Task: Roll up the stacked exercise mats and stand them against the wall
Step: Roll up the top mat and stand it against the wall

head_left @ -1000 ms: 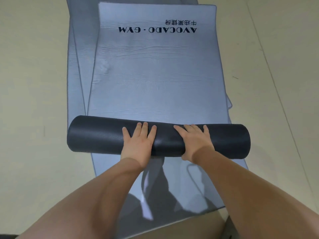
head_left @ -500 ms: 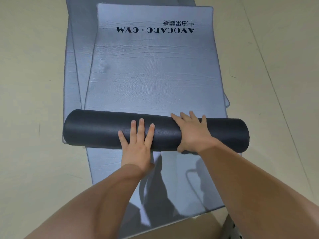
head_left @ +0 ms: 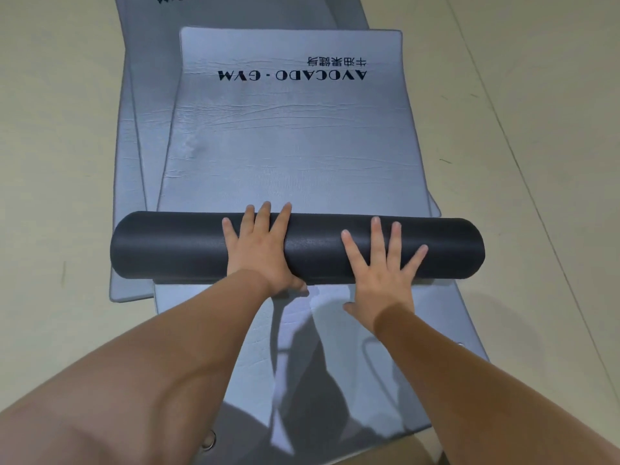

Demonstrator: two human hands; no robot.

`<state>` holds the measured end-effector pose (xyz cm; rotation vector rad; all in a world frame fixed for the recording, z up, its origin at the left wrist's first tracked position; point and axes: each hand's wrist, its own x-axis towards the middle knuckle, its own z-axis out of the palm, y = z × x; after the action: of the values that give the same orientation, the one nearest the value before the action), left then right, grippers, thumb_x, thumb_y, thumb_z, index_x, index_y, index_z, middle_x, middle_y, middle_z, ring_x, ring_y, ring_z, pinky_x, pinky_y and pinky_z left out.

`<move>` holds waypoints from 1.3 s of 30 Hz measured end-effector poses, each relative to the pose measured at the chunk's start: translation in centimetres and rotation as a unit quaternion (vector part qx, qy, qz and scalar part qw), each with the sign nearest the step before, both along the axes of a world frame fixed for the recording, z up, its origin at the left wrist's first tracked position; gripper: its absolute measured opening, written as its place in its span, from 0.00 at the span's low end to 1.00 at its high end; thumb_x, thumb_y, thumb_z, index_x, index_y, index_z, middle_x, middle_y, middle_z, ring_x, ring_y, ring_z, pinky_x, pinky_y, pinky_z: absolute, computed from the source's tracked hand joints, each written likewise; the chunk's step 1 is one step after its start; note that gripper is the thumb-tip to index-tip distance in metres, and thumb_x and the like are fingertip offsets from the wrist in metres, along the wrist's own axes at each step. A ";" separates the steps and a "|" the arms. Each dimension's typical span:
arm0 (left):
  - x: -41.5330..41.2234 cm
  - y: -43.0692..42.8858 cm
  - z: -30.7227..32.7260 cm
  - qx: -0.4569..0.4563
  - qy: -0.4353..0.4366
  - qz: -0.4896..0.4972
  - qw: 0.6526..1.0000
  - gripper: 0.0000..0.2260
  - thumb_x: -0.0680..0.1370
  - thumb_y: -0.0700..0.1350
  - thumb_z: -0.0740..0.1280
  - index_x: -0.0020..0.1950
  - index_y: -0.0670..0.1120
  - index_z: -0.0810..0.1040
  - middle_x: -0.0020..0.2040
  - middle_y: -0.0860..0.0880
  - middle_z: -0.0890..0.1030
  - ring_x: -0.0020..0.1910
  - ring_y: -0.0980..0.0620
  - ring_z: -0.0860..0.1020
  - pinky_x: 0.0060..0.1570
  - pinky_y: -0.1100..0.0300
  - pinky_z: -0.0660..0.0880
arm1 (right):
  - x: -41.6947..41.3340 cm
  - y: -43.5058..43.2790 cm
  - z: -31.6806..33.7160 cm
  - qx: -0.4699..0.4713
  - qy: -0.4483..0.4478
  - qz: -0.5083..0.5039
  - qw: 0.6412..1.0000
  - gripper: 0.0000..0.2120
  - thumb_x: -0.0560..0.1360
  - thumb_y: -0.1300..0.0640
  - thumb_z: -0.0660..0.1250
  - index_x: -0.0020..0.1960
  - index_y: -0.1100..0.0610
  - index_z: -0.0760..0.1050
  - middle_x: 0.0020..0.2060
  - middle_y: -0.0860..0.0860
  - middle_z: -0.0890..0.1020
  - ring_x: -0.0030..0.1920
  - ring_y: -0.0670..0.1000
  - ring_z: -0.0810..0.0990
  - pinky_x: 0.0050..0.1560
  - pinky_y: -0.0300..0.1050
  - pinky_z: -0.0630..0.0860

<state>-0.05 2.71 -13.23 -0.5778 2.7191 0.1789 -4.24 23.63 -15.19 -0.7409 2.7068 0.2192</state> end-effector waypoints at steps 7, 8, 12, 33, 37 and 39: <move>1.8 0.0 -0.8 -0.069 0.040 -0.070 0.994 0.62 0.65 0.75 0.69 0.81 0.51 0.31 0.82 0.44 0.32 0.80 0.39 0.33 0.74 0.27 0.42 | -6.8 -2.2 2.6 -0.014 -0.027 0.043 0.999 0.76 0.56 0.31 0.82 0.81 0.41 0.27 0.82 0.53 0.32 0.81 0.67 0.30 0.74 0.80 0.36; 1.5 0.2 -0.8 -0.063 0.034 -0.053 0.996 0.64 0.65 0.75 0.70 0.81 0.51 0.30 0.82 0.44 0.32 0.80 0.39 0.32 0.75 0.28 0.41 | -7.7 -2.6 2.9 -0.014 -0.036 0.046 0.998 0.77 0.54 0.29 0.82 0.81 0.41 0.28 0.83 0.53 0.33 0.81 0.66 0.31 0.75 0.79 0.36; -1.9 -0.7 -0.2 -0.052 -0.006 -0.029 0.998 0.70 0.58 0.75 0.75 0.80 0.52 0.28 0.81 0.44 0.31 0.80 0.40 0.31 0.75 0.28 0.39 | -7.8 -3.3 2.6 -0.034 -0.011 0.055 0.998 0.76 0.54 0.23 0.77 0.81 0.41 0.27 0.81 0.56 0.29 0.80 0.66 0.27 0.75 0.77 0.33; -5.1 -3.5 -0.1 -0.126 0.016 -0.131 0.983 0.41 0.71 0.50 0.73 0.78 0.48 0.55 0.62 0.45 0.74 0.61 0.42 0.72 0.64 0.42 0.63 | -7.8 -6.2 1.5 0.009 0.056 0.048 0.997 0.55 0.75 0.59 0.74 0.82 0.38 0.34 0.84 0.51 0.51 0.82 0.65 0.51 0.75 0.80 0.49; -4.5 -2.9 0.3 -0.156 0.017 -0.164 0.974 0.37 0.72 0.49 0.72 0.77 0.46 0.58 0.57 0.44 0.76 0.56 0.43 0.74 0.60 0.50 0.66 | -6.7 -5.9 2.6 0.010 0.058 0.059 0.997 0.52 0.76 0.58 0.72 0.83 0.40 0.38 0.83 0.54 0.52 0.81 0.66 0.52 0.77 0.77 0.47; -4.3 -2.9 0.0 -0.155 0.023 -0.160 0.975 0.38 0.73 0.49 0.72 0.78 0.46 0.57 0.59 0.45 0.76 0.57 0.43 0.74 0.60 0.50 0.66 | -6.0 -5.8 2.8 0.008 0.057 0.059 0.997 0.52 0.77 0.59 0.70 0.83 0.42 0.36 0.84 0.56 0.47 0.83 0.67 0.46 0.77 0.78 0.42</move>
<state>-4.39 -0.22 -13.25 -0.2057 2.8584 -0.3228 -10.27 17.87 -12.37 -0.9113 2.7663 0.3202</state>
